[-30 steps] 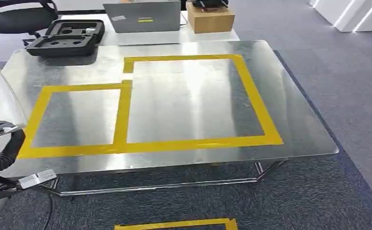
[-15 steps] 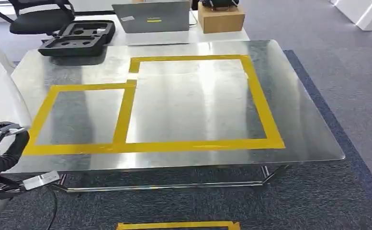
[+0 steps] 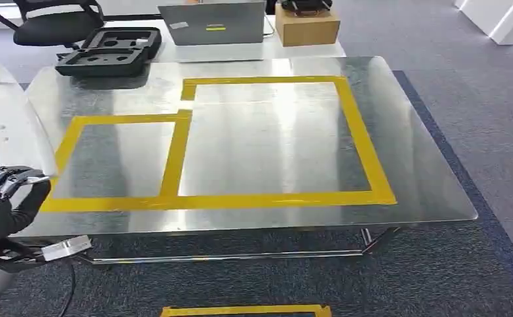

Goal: Take the parts from the cabinet and place them on the table.

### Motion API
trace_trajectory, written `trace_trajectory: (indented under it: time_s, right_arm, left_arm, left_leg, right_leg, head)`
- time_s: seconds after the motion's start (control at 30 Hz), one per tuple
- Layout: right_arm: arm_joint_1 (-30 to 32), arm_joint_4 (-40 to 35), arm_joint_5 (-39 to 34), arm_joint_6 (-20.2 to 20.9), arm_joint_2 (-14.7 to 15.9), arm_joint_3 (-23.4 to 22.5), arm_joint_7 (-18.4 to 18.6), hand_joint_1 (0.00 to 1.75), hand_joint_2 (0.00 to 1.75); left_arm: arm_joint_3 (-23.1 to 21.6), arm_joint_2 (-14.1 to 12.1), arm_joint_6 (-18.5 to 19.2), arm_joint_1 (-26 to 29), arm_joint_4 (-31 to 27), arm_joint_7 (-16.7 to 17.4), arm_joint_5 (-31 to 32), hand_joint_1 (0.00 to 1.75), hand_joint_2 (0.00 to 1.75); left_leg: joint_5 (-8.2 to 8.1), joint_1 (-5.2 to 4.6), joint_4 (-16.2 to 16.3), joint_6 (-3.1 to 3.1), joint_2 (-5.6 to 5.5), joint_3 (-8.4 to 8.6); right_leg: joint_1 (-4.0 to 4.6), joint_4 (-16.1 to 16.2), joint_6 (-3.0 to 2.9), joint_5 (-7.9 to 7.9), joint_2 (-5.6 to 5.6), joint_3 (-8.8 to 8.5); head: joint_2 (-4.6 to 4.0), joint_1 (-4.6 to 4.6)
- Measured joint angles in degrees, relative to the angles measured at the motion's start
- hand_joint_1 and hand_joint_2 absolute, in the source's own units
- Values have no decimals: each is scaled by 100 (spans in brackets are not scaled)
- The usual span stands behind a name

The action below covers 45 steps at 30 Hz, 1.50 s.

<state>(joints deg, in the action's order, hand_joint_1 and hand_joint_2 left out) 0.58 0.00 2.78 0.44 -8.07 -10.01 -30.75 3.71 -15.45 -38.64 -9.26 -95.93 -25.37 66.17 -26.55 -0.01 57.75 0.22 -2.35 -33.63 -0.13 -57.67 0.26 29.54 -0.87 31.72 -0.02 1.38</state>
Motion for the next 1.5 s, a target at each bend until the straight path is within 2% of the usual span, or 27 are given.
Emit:
trace_trajectory:
  time_s: [0.03,0.13,0.17,0.23,0.37,0.57,0.7,0.77,0.9,1.03,1.33,1.5]
  right_arm:
    - [-7,0,50,0,0,-2,0,0,0]
    - [-49,0,208,31,7,-15,26,0,0]
    - [-66,0,251,53,9,-24,35,0,0]
    - [-102,0,328,79,15,-59,46,0,0]
    - [-142,0,528,92,22,-122,81,0,0]
    - [-161,0,642,92,26,-201,83,0,0]
    - [-165,0,673,92,28,-251,83,0,0]
    - [-172,0,708,90,28,-291,83,0,0]
    - [-173,0,756,79,28,-413,79,0,0]
    - [-179,0,809,70,28,-533,76,0,0]
    - [-193,0,859,70,28,-640,77,0,0]
    - [-196,0,878,70,28,-673,79,0,0]
  left_arm:
    - [-113,-39,0,-92,95,125,92,175,175]
    - [-600,-206,2,-646,687,820,373,175,175]
    - [-859,-266,2,-883,1034,1046,356,175,175]
    - [-1351,-345,2,-1361,1651,1316,356,175,175]
    - [-2453,-393,2,-2091,2794,1842,428,175,175]
    - [-3349,-424,50,-2616,3690,2074,506,175,175]
    - [-3663,-444,131,-2863,4037,2161,585,175,175]
    - [-3864,-452,398,-3055,4282,2240,616,175,175]
    - [-4270,-505,1240,-3471,4697,2404,592,175,175]
    - [-4637,-597,1923,-3769,4843,2653,625,175,175]
    - [-5026,-688,2223,-4005,4957,2799,642,175,175]
    - [-5132,-761,2229,-4010,4988,2852,609,175,175]
  left_leg:
    - [0,-2,4,0,0,-1]
    - [-1,-2,14,2,-3,0]
    - [-1,-3,15,2,-4,-1]
    - [4,-7,21,2,-3,-4]
    - [19,-8,26,2,-1,-11]
    - [18,-8,29,2,3,-19]
    - [18,-8,29,2,3,-21]
    - [19,-7,29,3,3,-21]
    - [20,-7,29,3,3,-22]
    - [21,-7,29,3,3,-23]
    - [21,-8,30,3,3,-28]
    - [21,-8,30,3,3,-28]
  right_leg:
    - [-3,1,2,-1,2,4]
    - [-2,3,5,-2,11,57]
    - [-2,3,5,-3,14,51]
    - [-4,2,20,-21,11,-7]
    - [-4,1,29,-35,-4,-9]
    - [-4,2,29,-34,-3,-3]
    - [-4,2,29,-34,-2,0]
    - [-4,2,29,-35,-2,0]
    - [-3,2,32,-37,-4,1]
    - [-4,2,32,-37,-5,0]
    - [-4,2,32,-37,-3,2]
    - [-4,2,32,-37,-2,2]
  head:
    - [0,2]
    - [0,2]
    - [0,0]
    - [0,2]
    - [0,0]
    - [0,2]
    - [0,2]
    - [0,0]
    - [0,0]
    - [0,0]
    - [0,2]
    - [0,2]
